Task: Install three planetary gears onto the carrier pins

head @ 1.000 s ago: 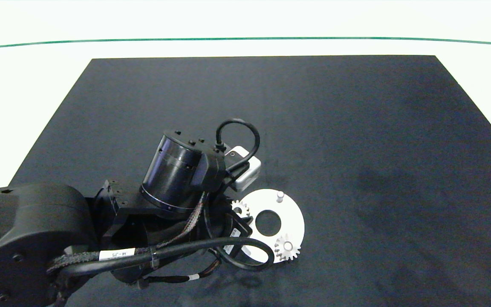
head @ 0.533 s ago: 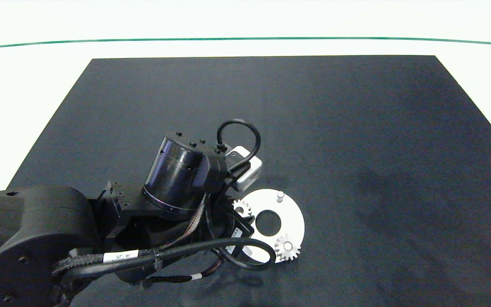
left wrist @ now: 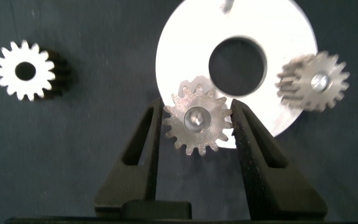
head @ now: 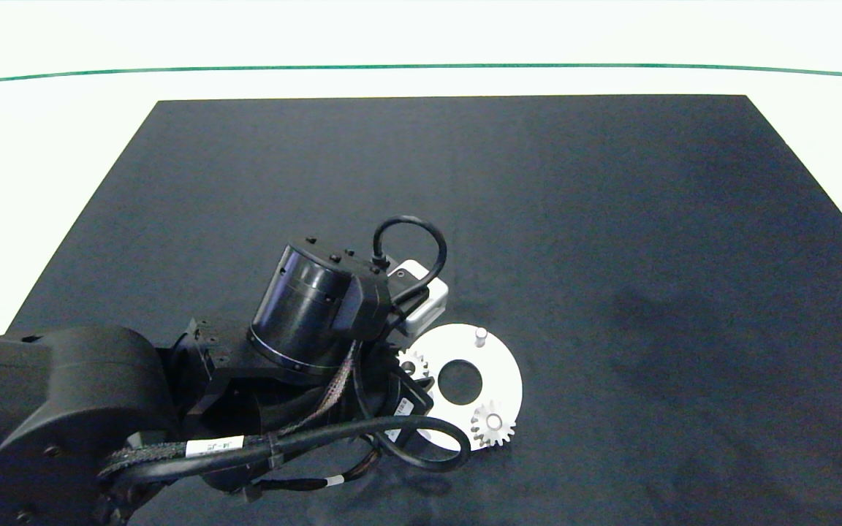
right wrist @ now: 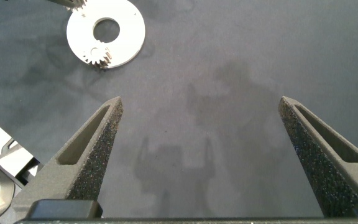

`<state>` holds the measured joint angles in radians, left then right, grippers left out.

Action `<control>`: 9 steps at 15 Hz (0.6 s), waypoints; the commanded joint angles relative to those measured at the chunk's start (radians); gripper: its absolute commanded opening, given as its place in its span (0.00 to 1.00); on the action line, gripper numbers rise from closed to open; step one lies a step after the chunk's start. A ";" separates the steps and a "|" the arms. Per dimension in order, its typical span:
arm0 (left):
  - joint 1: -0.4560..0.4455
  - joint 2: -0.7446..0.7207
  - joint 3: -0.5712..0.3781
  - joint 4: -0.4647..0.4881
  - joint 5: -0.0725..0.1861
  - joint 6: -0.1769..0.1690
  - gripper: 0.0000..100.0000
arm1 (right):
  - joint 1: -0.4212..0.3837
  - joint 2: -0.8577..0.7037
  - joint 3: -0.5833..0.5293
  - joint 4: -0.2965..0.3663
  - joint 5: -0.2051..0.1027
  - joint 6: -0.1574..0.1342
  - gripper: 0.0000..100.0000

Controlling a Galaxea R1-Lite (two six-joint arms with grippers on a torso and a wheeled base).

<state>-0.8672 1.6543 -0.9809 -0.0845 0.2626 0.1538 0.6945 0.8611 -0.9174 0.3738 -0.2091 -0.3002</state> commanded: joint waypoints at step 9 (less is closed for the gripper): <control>0.001 0.024 0.019 -0.051 0.001 0.001 0.13 | 0.000 -0.010 0.000 -0.010 -0.003 -0.002 1.00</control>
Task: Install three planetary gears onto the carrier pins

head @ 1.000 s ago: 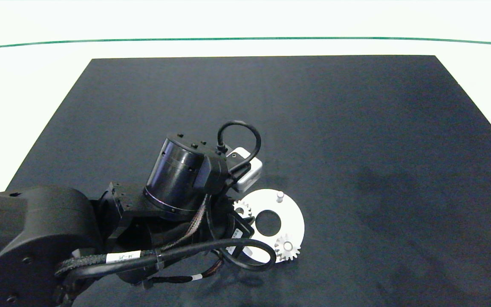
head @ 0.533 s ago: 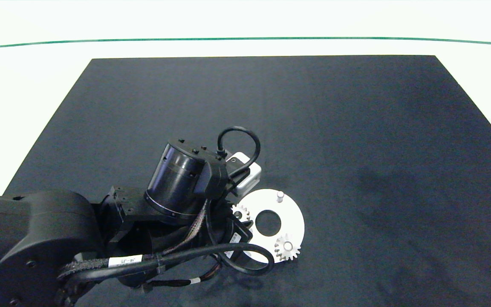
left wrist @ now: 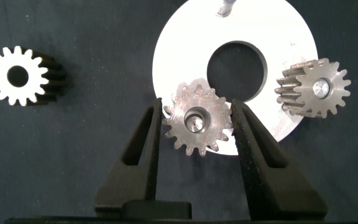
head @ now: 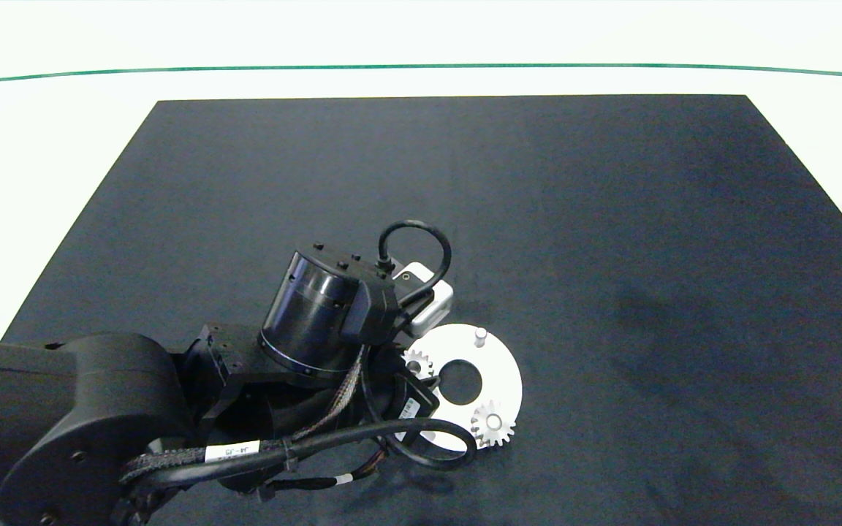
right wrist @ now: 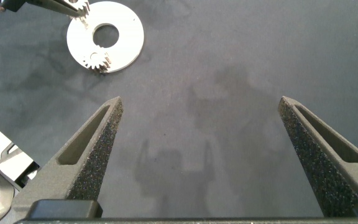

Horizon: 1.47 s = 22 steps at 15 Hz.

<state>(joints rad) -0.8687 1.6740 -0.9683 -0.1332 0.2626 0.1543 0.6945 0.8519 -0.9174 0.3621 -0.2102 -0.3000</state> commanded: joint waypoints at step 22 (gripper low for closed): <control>0.177 -0.019 -0.162 0.032 0.006 -0.032 1.00 | 0.002 -0.004 0.002 0.001 0.000 -0.013 1.00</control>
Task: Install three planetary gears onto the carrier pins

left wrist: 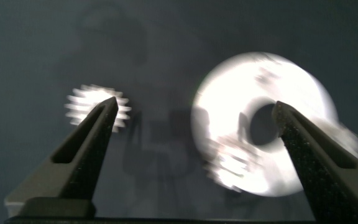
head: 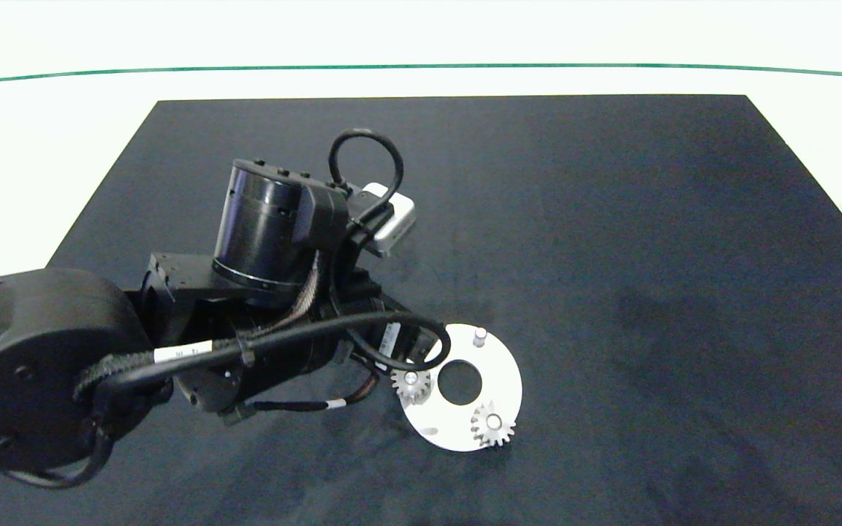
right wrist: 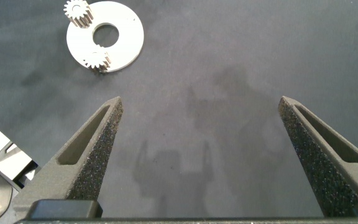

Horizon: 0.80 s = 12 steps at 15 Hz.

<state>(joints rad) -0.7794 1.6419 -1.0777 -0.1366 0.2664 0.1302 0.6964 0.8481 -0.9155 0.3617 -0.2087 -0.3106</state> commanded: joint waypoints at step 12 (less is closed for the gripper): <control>0.175 0.113 -0.199 0.199 0.004 -0.031 1.00 | 0.002 -0.006 0.000 0.002 -0.001 -0.002 1.00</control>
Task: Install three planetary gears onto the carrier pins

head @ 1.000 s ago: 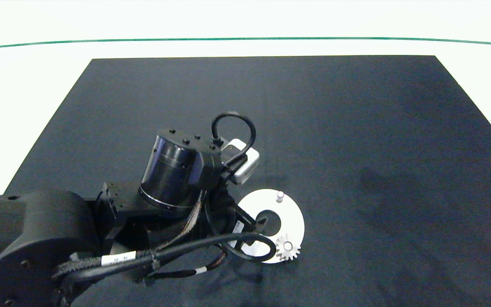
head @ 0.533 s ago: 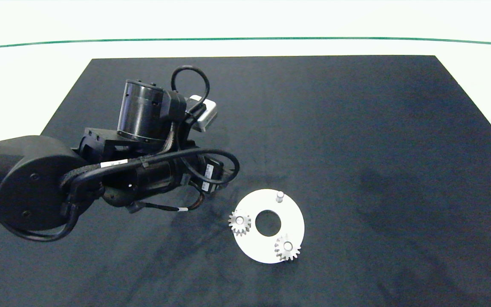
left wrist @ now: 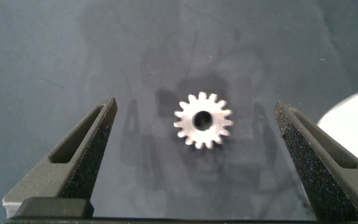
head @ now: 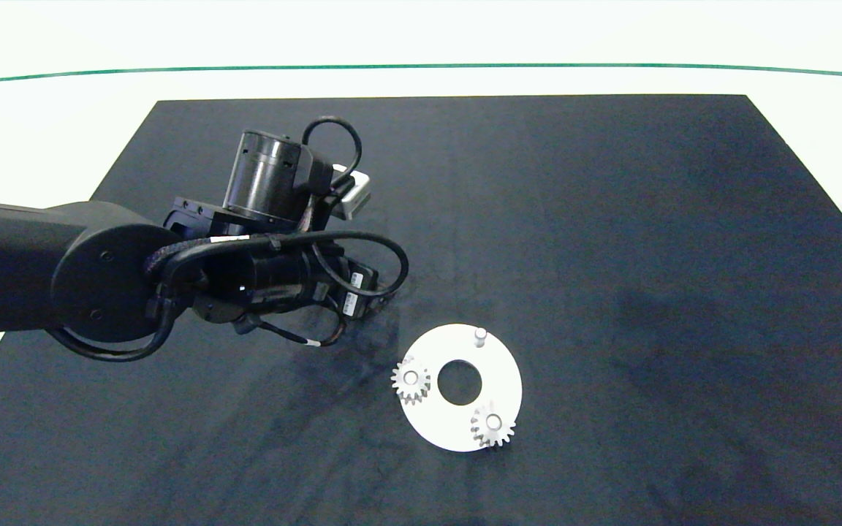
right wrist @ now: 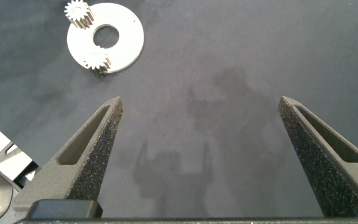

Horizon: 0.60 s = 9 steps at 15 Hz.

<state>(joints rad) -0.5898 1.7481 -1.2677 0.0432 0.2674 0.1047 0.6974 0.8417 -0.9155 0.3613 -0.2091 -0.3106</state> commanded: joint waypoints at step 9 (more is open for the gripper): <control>-0.047 0.060 -0.029 0.020 0.003 -0.020 1.00 | 0.001 -0.009 -0.002 0.001 -0.001 -0.002 1.00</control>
<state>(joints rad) -0.6368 1.7981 -1.2936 0.0630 0.2679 0.0840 0.6979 0.8336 -0.9172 0.3602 -0.2091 -0.3106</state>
